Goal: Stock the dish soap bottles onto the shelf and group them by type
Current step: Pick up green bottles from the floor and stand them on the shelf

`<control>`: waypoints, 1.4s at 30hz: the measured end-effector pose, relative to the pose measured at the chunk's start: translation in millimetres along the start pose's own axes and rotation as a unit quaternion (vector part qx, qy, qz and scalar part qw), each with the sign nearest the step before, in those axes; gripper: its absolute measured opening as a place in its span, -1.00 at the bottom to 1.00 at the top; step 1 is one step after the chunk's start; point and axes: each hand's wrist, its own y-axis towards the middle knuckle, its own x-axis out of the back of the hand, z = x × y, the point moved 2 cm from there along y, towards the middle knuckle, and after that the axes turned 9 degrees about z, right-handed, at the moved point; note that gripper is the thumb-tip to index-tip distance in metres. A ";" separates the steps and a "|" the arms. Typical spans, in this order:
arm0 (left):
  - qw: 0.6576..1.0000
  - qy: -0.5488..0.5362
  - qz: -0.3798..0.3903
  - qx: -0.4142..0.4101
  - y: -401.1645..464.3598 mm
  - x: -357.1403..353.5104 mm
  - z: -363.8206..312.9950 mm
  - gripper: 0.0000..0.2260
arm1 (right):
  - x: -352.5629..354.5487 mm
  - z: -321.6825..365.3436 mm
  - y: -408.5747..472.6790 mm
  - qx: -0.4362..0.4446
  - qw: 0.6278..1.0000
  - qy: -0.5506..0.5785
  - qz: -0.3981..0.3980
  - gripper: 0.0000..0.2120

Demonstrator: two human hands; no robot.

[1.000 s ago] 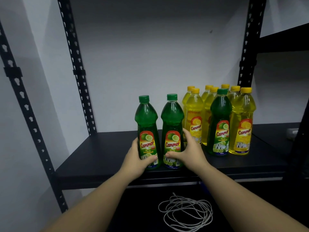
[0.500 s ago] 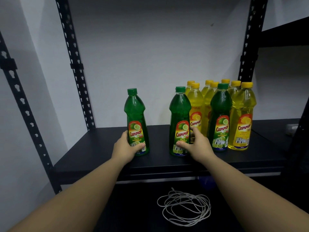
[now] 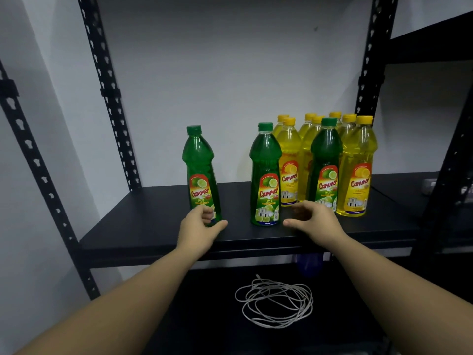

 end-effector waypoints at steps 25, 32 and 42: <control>0.994 -0.025 0.096 -0.035 54.7 -118.6 -68.7 -0.49 | 21.5 -42.8 -17.1 0.019 0.997 -0.079 0.013 -0.43; 0.995 -0.020 0.089 -0.033 58.3 -136.3 -79.9 -0.49 | 20.3 -45.2 -15.9 0.018 0.996 -0.082 0.010 -0.42; 0.996 -0.008 0.079 -0.029 59.0 -137.9 -81.4 -0.46 | 19.9 -45.2 -14.1 0.012 0.996 -0.082 0.012 -0.41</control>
